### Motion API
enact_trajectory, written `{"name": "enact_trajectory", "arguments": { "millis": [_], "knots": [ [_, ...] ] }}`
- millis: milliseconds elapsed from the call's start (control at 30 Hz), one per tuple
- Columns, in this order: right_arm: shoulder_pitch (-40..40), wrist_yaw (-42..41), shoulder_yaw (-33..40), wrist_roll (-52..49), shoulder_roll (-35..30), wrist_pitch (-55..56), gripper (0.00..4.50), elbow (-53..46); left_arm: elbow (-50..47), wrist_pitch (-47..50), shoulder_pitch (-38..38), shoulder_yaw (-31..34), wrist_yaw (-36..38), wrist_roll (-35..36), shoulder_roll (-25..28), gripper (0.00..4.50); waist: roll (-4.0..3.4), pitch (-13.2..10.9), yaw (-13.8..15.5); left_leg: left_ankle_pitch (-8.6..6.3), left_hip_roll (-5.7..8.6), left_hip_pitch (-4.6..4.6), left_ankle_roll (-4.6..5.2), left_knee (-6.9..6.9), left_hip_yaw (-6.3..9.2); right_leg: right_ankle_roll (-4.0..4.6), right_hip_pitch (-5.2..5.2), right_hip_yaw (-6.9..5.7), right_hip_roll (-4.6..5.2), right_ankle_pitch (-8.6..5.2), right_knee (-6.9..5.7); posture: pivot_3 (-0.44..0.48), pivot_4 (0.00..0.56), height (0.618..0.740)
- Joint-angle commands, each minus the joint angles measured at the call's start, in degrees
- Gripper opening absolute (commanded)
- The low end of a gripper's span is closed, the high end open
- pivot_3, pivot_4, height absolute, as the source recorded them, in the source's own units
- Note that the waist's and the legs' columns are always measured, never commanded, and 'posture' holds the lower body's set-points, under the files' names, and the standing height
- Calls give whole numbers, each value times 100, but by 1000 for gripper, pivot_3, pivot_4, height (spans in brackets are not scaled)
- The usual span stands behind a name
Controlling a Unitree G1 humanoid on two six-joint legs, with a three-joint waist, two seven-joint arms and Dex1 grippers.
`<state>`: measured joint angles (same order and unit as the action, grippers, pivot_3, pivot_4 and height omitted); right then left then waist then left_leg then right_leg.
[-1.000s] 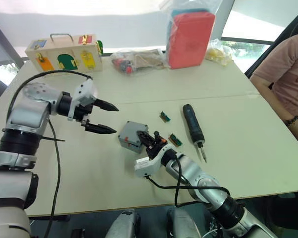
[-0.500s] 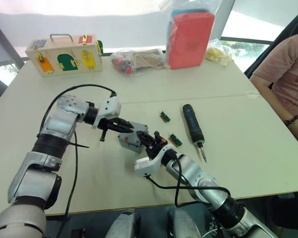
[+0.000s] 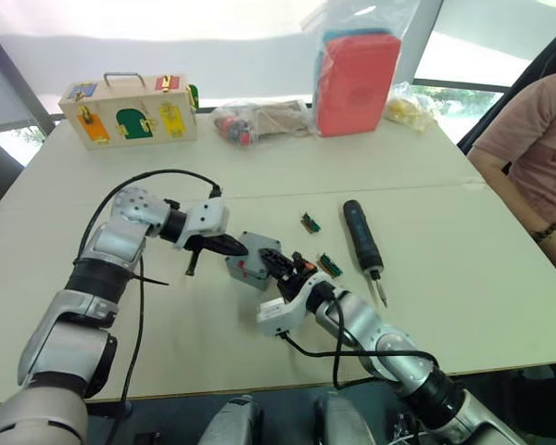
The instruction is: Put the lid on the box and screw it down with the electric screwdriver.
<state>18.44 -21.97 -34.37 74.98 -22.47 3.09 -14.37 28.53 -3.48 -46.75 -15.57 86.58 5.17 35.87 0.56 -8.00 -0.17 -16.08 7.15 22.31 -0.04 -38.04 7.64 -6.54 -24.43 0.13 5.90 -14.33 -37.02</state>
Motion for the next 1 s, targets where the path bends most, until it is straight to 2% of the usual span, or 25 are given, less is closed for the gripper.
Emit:
{"name": "enact_trajectory", "arguments": {
  "millis": [33,67,167,367,433,733,867,1000],
  "knots": [
    [-134,-327,65,-128,-211,114,3365,-5,203,8,243,-317,3,-382,7,0,0,27,0,0,0,-1,0,0,0,0,0,0,0,0,0,0,150,740],
    [-141,-356,91,-155,-227,119,3762,-44,217,-2,256,-323,-10,-395,-3,0,-2,41,-1,0,0,-3,0,0,0,0,1,0,0,0,1,0,150,740],
    [-156,-459,187,-243,-302,156,4493,-167,221,12,289,-347,-4,-414,-10,0,-1,48,14,0,0,-14,1,0,1,0,11,0,0,-1,2,0,150,740],
    [-58,-750,499,-513,-679,342,4493,-480,334,-3,316,-368,-69,-499,-73,0,-5,46,115,-4,-1,-68,5,8,0,0,68,0,0,-20,4,0,150,740],
    [33,-859,638,-661,-827,417,4493,-507,339,11,334,-383,-94,-511,-99,0,-5,47,128,-31,1,-99,41,10,11,-1,102,0,1,-39,8,0,150,740],
    [505,-1346,1040,-1387,-1021,467,4493,-507,133,251,415,-299,-112,-382,-134,0,-6,46,177,-22,8,-95,21,3,16,-3,110,1,5,-41,18,0,150,740],
    [312,-1920,955,-1961,-1080,579,4493,-772,105,263,481,-340,-185,-424,-173,0,-6,46,165,-26,8,-96,27,4,15,-3,110,2,4,-41,19,0,150,740],
    [193,-1985,960,-2128,-1131,757,4493,-820,94,309,494,-349,-219,-423,-187,0,-8,45,96,-37,0,-96,41,9,17,-3,105,3,0,-43,14,0,150,740]
  ]
}}
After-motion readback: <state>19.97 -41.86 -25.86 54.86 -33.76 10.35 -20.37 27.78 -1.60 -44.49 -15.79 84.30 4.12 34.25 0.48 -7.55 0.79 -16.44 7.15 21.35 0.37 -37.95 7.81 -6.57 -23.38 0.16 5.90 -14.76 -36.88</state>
